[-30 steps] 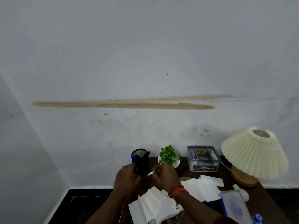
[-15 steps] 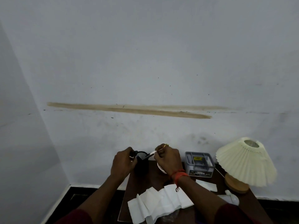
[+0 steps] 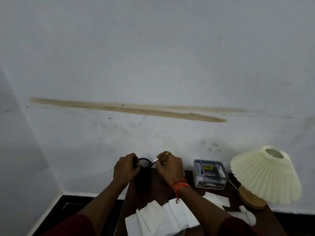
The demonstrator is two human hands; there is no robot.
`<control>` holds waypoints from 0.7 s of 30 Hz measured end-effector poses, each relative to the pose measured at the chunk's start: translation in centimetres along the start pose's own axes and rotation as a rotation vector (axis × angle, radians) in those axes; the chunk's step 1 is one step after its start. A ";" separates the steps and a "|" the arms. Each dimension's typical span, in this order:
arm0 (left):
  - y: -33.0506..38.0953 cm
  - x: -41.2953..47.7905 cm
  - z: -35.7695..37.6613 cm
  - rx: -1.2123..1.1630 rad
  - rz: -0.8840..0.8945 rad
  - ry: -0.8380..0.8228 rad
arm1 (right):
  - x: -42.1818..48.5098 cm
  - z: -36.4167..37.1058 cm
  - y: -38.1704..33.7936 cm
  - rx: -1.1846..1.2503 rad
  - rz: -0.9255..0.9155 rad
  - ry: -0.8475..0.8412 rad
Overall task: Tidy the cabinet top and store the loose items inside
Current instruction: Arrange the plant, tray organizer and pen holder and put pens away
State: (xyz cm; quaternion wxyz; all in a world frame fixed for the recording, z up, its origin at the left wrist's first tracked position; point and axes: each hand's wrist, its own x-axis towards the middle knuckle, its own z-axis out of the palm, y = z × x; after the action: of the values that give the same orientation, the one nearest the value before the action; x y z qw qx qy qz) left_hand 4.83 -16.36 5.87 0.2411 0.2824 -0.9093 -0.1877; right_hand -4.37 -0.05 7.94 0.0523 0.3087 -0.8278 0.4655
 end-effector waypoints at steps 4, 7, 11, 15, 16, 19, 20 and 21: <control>-0.1 0.6 0.6 0.022 -0.023 0.005 | 0.1 1.0 1.0 -0.014 0.005 -0.009; 0.1 1.1 0.6 0.027 -0.041 0.012 | 0.2 1.7 1.5 -0.005 0.002 -0.023; 0.2 1.6 0.5 0.092 -0.032 0.004 | 0.3 2.1 1.3 -0.017 -0.012 -0.036; 0.3 1.9 0.5 0.119 -0.041 -0.033 | 0.2 2.3 0.9 -0.002 -0.020 -0.050; 0.3 1.9 0.6 0.116 -0.047 -0.036 | 0.2 2.3 0.8 0.007 -0.020 -0.054; 0.4 2.1 0.6 0.111 -0.051 -0.043 | 0.2 2.3 0.8 0.031 -0.020 -0.051; 0.4 2.1 0.5 0.114 -0.051 -0.043 | 0.2 2.3 0.9 0.033 -0.023 -0.048; 0.4 2.1 0.5 0.114 -0.052 -0.042 | 0.2 2.4 0.9 0.030 -0.022 -0.045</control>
State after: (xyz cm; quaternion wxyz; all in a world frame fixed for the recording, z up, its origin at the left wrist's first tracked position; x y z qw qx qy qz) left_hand 2.84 -17.26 6.38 0.2007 0.3152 -0.9157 -0.1479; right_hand -4.61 -1.73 6.00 0.0339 0.3288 -0.8182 0.4703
